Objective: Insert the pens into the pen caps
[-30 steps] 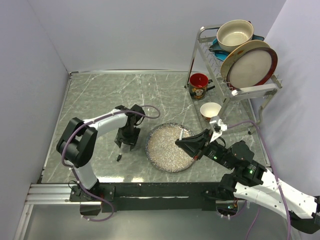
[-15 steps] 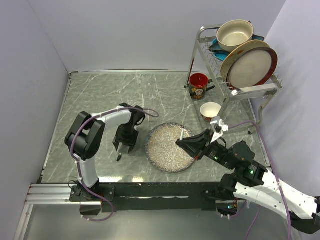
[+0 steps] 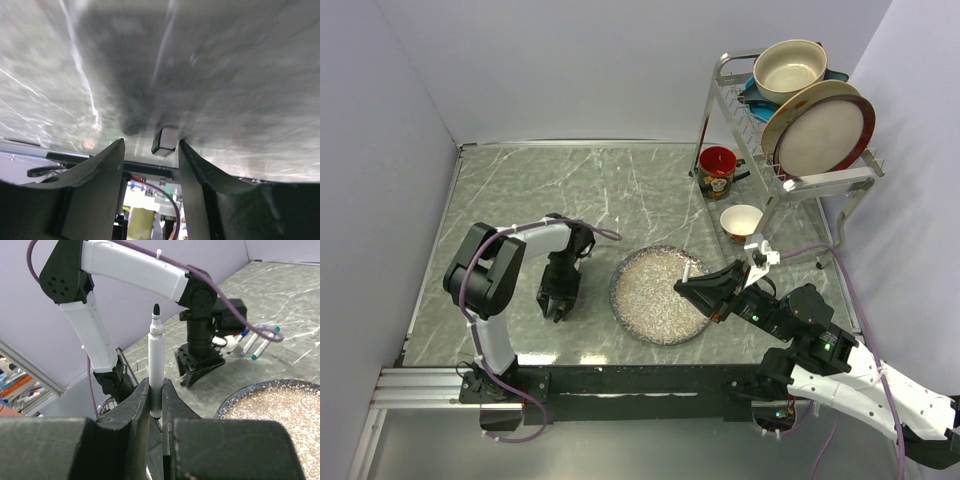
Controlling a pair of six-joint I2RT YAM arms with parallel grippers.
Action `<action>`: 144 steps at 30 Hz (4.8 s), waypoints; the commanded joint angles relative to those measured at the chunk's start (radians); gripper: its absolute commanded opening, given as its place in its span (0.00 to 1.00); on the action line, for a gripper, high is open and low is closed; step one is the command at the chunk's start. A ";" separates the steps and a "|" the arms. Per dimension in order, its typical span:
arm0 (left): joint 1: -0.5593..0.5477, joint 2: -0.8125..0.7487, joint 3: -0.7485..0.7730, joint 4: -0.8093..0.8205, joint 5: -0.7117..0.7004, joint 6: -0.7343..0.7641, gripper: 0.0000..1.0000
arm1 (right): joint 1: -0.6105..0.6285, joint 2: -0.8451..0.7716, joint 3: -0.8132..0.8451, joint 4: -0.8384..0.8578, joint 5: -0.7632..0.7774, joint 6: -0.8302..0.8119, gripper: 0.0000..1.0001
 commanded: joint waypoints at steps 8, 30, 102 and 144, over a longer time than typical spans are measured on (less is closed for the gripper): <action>0.001 0.020 -0.023 0.064 0.043 0.014 0.36 | 0.005 0.007 0.025 0.024 -0.003 0.004 0.00; -0.001 0.072 0.074 0.104 -0.003 0.062 0.45 | 0.005 0.037 0.037 0.040 -0.004 0.007 0.00; -0.163 -1.203 -0.463 1.537 0.526 -0.460 0.01 | 0.176 0.454 0.137 0.221 -0.038 0.090 0.00; -0.170 -1.122 -0.158 0.977 0.686 -0.367 0.01 | 0.219 0.416 0.125 0.188 -0.004 0.027 0.00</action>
